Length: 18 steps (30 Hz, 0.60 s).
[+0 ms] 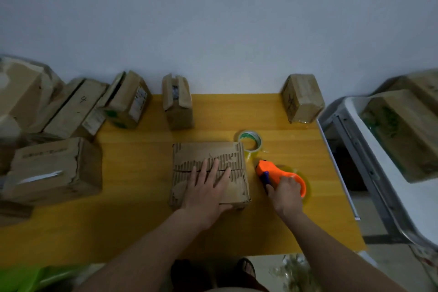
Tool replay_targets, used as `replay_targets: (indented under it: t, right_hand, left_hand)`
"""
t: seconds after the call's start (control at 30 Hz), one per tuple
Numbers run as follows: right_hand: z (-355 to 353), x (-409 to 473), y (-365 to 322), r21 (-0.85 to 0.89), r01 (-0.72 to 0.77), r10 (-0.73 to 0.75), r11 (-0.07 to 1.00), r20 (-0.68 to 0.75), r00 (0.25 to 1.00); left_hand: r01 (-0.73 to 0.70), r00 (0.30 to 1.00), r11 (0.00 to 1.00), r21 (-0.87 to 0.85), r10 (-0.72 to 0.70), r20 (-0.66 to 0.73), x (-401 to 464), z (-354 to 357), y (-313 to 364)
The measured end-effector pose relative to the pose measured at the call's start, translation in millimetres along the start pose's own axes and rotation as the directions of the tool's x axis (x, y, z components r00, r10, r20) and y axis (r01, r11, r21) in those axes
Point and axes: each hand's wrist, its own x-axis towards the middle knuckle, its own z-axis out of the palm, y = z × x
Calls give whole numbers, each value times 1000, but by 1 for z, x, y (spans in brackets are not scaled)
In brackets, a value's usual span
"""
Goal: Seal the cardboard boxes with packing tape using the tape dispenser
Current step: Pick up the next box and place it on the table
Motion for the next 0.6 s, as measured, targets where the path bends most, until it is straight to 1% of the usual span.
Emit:
replay_targets:
  t: [0.07,0.1,0.17,0.2,0.3,0.37,0.43,0.47,0.53,0.57,0.6]
  right_hand:
    - [9,6,13,-4,-29,29,1000,30,999]
    - [14,8,18,-35,-26,29,999,68,997]
    - [23,10,28,-93,5,6,996,122,993]
    - [24,11,32,-93,21,-9,995,136,991]
    - [19,17,43,-3,19,-18,1000,131,991]
    - [8,18,50,102,39,-52,994,127,991]
    - [-5,17,56,306,84,-134,948,145,980]
    - [-13,15,57,428,104,-189,898,162,968]
    - [-32,9,60,629,144,-310,764,162,937]
    - [-43,6,59,693,166,-371,701,155,916]
    - [-56,2,58,738,187,-432,649,154,889]
  left_hand:
    - [21,1000,1000,8,-21,14,1,1,4]
    - [26,999,1000,9,-26,23,1,2,3]
    - [34,999,999,8,-34,36,2,2,2]
    - [40,998,999,14,-41,41,2,2,2]
    - [55,997,998,39,-57,52,3,1,5]
    - [68,996,997,46,-71,57,4,-1,6]
    - [78,995,996,36,-80,58,4,-5,7]
    - [80,994,996,29,-82,66,3,-9,7]
    - [78,992,997,-4,-77,104,2,-19,7]
    - [82,990,996,-47,-75,119,2,-27,6]
    - [97,991,987,-126,-84,107,3,-37,7]
